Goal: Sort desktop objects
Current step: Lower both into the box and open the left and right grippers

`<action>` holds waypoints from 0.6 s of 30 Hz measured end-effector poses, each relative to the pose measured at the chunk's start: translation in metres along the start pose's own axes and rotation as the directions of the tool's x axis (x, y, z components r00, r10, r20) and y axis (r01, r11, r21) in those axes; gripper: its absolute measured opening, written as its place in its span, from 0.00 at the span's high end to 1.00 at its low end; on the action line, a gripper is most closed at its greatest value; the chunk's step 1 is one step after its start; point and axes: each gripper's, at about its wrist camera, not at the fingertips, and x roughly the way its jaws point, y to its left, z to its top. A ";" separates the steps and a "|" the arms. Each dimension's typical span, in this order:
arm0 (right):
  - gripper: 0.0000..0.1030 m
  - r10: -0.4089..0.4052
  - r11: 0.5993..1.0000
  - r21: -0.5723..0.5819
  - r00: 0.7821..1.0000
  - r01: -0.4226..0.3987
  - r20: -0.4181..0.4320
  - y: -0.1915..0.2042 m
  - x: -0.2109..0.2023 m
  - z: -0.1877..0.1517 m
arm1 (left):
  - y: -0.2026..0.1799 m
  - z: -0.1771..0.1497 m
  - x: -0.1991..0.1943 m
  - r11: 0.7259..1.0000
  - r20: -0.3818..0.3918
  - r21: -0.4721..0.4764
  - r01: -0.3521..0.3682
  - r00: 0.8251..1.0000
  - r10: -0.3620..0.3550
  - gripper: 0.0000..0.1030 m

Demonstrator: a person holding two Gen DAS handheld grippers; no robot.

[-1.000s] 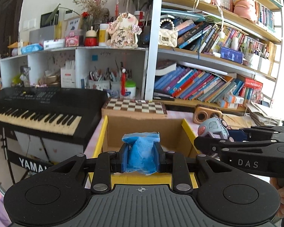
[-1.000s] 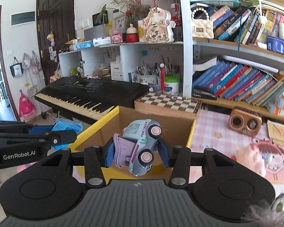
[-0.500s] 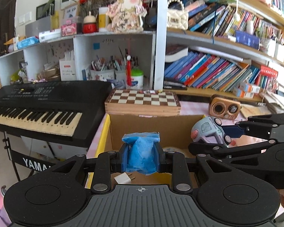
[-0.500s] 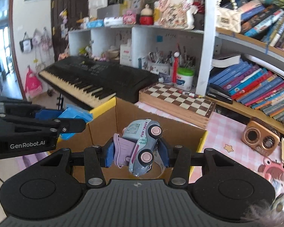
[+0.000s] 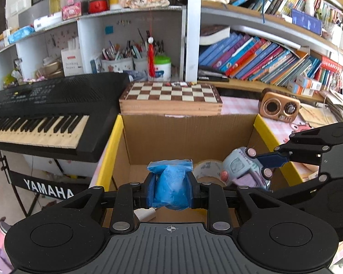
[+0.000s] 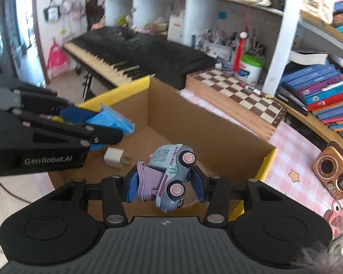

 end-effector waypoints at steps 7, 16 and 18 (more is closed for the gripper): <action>0.57 0.025 0.997 -0.065 0.997 -0.031 -0.078 0.003 0.017 -0.003 | -0.003 -0.002 0.015 1.000 -0.044 0.014 0.001 0.999 0.000 0.75; 0.57 0.046 0.994 -0.092 0.990 -0.058 -0.131 -0.001 0.030 -0.008 | -0.007 -0.001 0.029 1.000 -0.089 0.023 0.009 0.996 -0.007 0.75; 0.57 0.057 0.993 -0.097 0.989 -0.071 -0.136 -0.001 0.030 -0.008 | -0.009 -0.001 0.032 1.000 -0.099 0.027 0.012 0.995 -0.010 0.75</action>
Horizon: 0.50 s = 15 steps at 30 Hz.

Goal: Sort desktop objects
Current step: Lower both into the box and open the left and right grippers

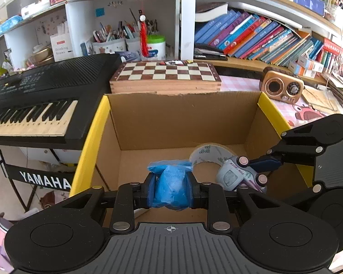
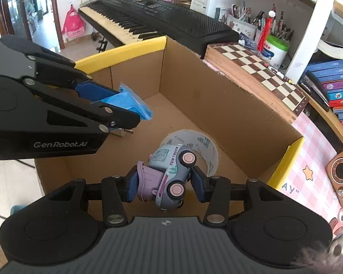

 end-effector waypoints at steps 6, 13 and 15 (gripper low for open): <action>0.57 0.023 1.000 -0.018 0.999 -0.024 -0.028 -0.001 0.003 0.002 | -0.005 0.000 0.008 1.000 -0.032 0.017 0.018 0.999 -0.018 0.75; 0.56 0.018 0.996 -0.087 0.997 -0.025 -0.076 -0.001 0.011 0.008 | -0.009 -0.001 0.015 0.999 -0.072 0.030 0.030 0.997 -0.027 0.75; 0.57 0.016 0.994 -0.107 0.995 -0.026 -0.095 -0.002 0.015 0.011 | -0.010 -0.002 0.018 0.999 -0.085 0.040 0.032 0.996 -0.029 0.75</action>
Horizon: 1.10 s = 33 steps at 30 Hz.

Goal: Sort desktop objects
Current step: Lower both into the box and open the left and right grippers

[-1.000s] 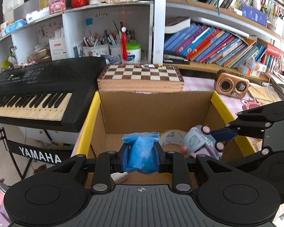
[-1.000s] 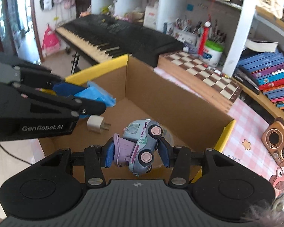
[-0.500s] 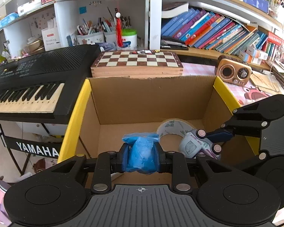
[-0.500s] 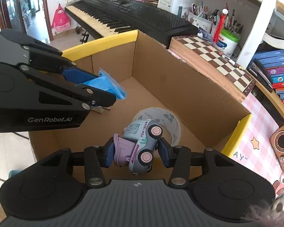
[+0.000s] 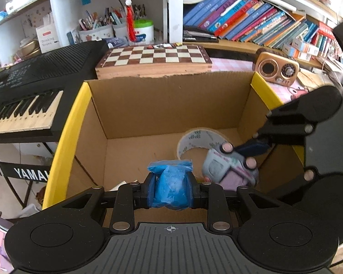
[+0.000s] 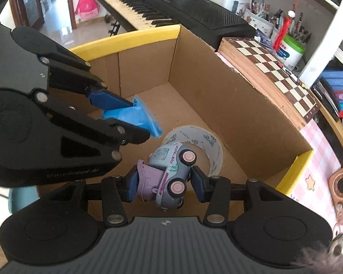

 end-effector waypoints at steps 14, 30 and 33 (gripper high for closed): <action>0.57 0.001 0.997 -0.076 0.999 -0.005 -0.050 0.000 0.013 0.009 | 0.004 -0.001 0.011 1.000 -0.054 -0.006 -0.010 0.999 0.010 0.75; 0.55 -0.005 0.998 -0.068 1.000 0.003 -0.026 -0.002 0.012 0.009 | 0.008 -0.006 0.011 0.999 -0.047 -0.035 -0.041 0.998 0.039 0.73; 0.49 -0.014 1.000 -0.012 1.000 0.014 0.015 -0.007 0.006 0.008 | 0.012 -0.006 0.005 0.997 -0.025 -0.064 -0.042 0.999 0.041 0.73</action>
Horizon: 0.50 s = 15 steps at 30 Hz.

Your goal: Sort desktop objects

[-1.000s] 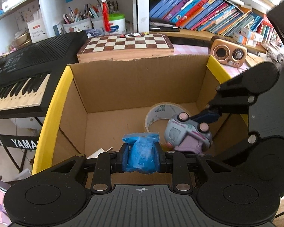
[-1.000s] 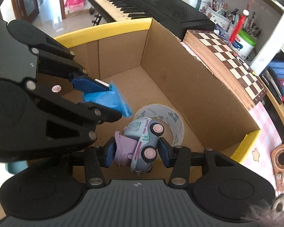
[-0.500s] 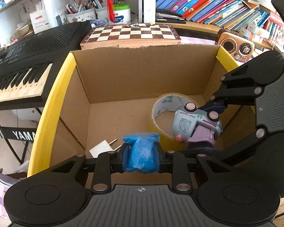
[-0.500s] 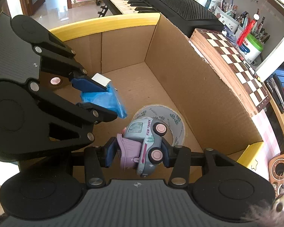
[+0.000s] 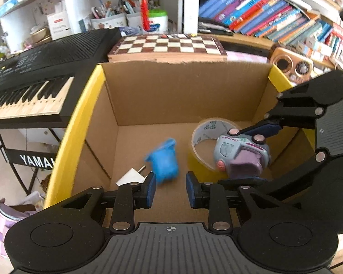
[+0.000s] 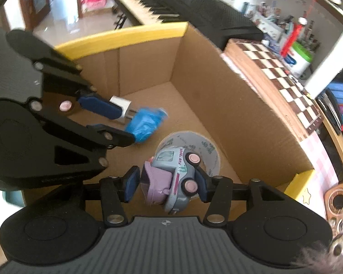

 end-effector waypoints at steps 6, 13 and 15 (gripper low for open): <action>0.46 -0.051 0.994 0.101 0.996 0.044 0.076 -0.006 -0.024 -0.008 | 0.005 0.000 -0.024 1.000 0.065 -0.016 0.012 0.998 -0.011 0.61; 0.46 -0.144 0.971 0.218 0.970 0.100 0.197 -0.007 -0.072 -0.020 | 0.002 -0.002 -0.063 1.000 0.167 -0.011 0.027 0.986 -0.025 0.40; 0.45 -0.176 0.961 0.250 0.957 0.117 0.229 -0.006 -0.086 -0.023 | 0.000 -0.004 -0.075 1.000 0.202 -0.005 0.024 0.979 -0.022 0.33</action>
